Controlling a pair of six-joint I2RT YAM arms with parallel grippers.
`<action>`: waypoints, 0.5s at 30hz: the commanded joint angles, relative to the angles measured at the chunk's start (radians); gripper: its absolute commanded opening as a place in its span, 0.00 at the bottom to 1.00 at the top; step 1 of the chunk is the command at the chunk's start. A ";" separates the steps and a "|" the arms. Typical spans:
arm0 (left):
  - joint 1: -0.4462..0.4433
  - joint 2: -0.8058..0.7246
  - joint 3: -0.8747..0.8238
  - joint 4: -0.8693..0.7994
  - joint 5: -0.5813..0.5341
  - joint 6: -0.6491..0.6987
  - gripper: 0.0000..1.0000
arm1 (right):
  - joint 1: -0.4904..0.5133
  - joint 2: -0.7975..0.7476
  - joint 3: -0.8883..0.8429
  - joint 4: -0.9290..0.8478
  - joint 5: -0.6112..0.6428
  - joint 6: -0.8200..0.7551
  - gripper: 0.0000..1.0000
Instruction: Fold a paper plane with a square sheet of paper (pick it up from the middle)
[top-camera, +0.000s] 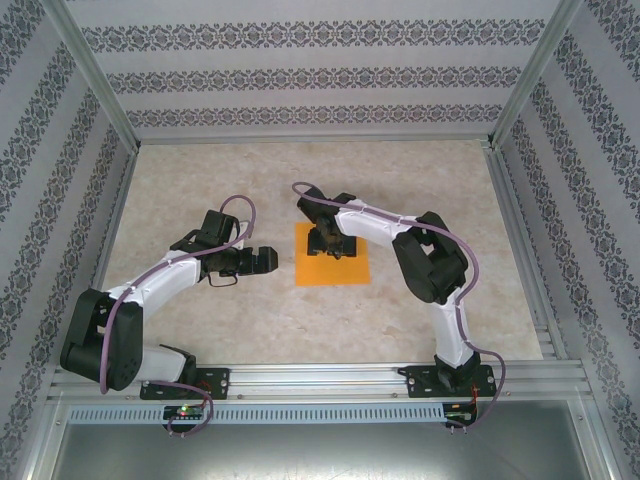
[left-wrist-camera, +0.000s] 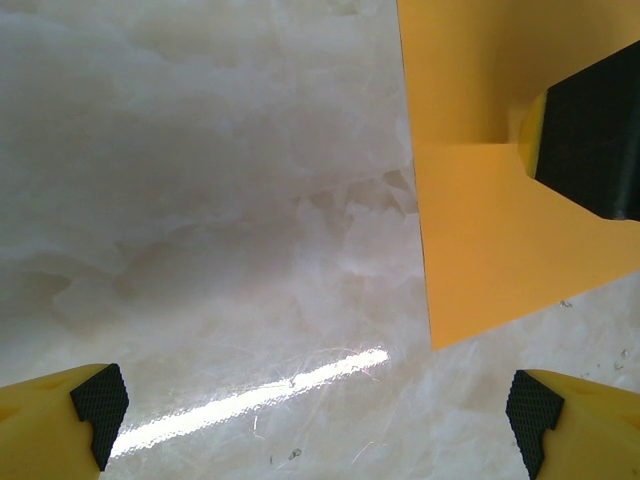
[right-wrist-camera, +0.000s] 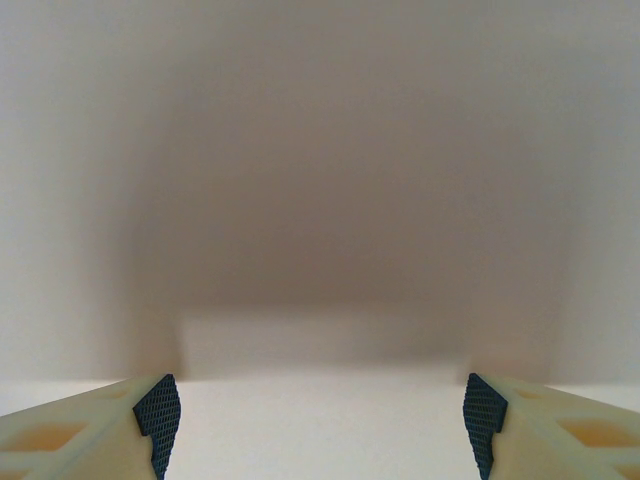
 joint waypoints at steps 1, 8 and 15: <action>0.009 0.005 0.013 0.010 0.016 0.014 1.00 | 0.001 0.032 -0.010 0.000 0.009 0.018 0.76; 0.010 0.010 0.015 0.012 0.017 0.016 1.00 | 0.005 0.057 -0.025 0.003 0.017 0.013 0.72; 0.010 0.016 0.017 0.012 0.018 0.016 1.00 | 0.008 0.070 -0.064 0.036 0.016 0.026 0.69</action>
